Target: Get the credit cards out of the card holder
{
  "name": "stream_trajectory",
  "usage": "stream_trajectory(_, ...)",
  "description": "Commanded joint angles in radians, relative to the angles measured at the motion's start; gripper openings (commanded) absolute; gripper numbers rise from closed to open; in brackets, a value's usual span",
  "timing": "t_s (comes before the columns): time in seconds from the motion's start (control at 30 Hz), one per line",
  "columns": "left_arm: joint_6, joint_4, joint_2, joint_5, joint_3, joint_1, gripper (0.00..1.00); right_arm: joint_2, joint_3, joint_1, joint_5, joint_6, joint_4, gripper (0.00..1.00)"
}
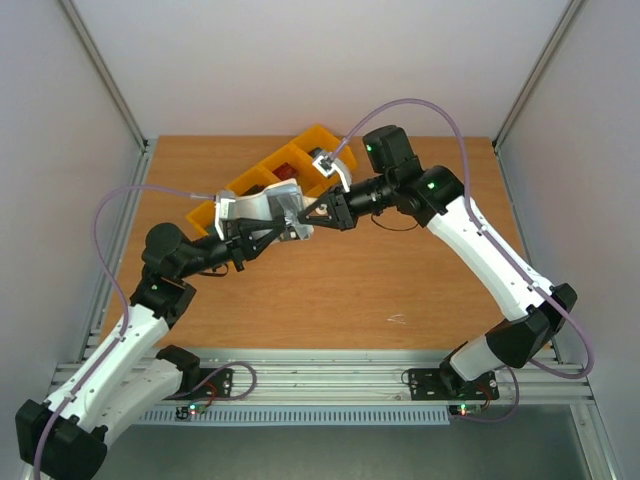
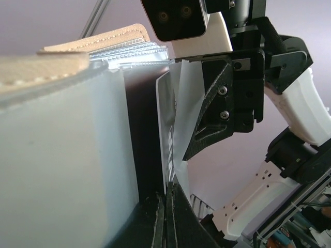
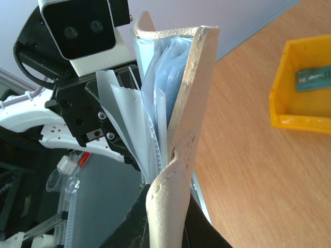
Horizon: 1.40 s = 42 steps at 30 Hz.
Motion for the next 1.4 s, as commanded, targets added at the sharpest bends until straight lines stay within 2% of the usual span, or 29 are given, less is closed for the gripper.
stream_trajectory(0.0,0.064,-0.076,-0.015,-0.094,-0.032,0.030,0.00,-0.086,-0.028,-0.071,-0.018,0.001,-0.030,0.03)
stream_trajectory(0.33,0.122,-0.074,0.012,-0.089,-0.054,0.031,0.00,-0.075,-0.112,-0.122,-0.092,0.085,0.076,0.01)
stream_trajectory(0.47,0.126,-0.088,0.015,-0.096,-0.049,0.030,0.00,-0.072,-0.146,-0.130,-0.063,0.080,0.080,0.01)
stream_trajectory(0.6,0.168,-0.159,0.006,-0.112,-0.034,0.033,0.00,-0.047,-0.203,-0.197,0.024,0.139,0.060,0.01)
stream_trajectory(0.73,0.297,-0.265,-0.004,-0.107,-0.020,0.033,0.00,0.044,-0.230,-0.219,0.189,0.153,-0.083,0.01)
stream_trajectory(0.8,0.377,-0.319,-0.004,-0.124,-0.018,0.033,0.00,0.094,-0.281,-0.219,0.168,0.181,-0.079,0.01)
stream_trajectory(0.9,0.444,-0.383,-0.003,-0.160,-0.015,0.033,0.00,0.147,-0.411,-0.216,0.099,0.239,0.033,0.01)
stream_trajectory(1.07,0.424,-0.392,0.004,-0.131,-0.014,0.044,0.00,0.251,-0.509,-0.216,0.057,0.281,0.130,0.01)
stream_trajectory(1.17,0.418,-0.393,0.013,-0.100,-0.008,0.044,0.00,0.309,-0.518,-0.217,0.077,0.266,0.103,0.01)
stream_trajectory(1.2,0.420,-0.396,0.016,-0.095,-0.007,0.044,0.00,0.324,-0.514,-0.219,0.098,0.260,0.083,0.06)
stream_trajectory(1.23,0.422,-0.398,0.018,-0.090,-0.004,0.045,0.00,0.334,-0.510,-0.222,0.127,0.253,0.056,0.16)
stream_trajectory(1.3,0.427,-0.403,0.020,-0.074,0.000,0.045,0.00,0.345,-0.494,-0.238,0.199,0.248,-0.011,0.41)
stream_trajectory(1.37,0.436,-0.412,0.023,-0.052,0.006,0.045,0.00,0.322,-0.477,-0.258,0.257,0.234,-0.066,0.54)
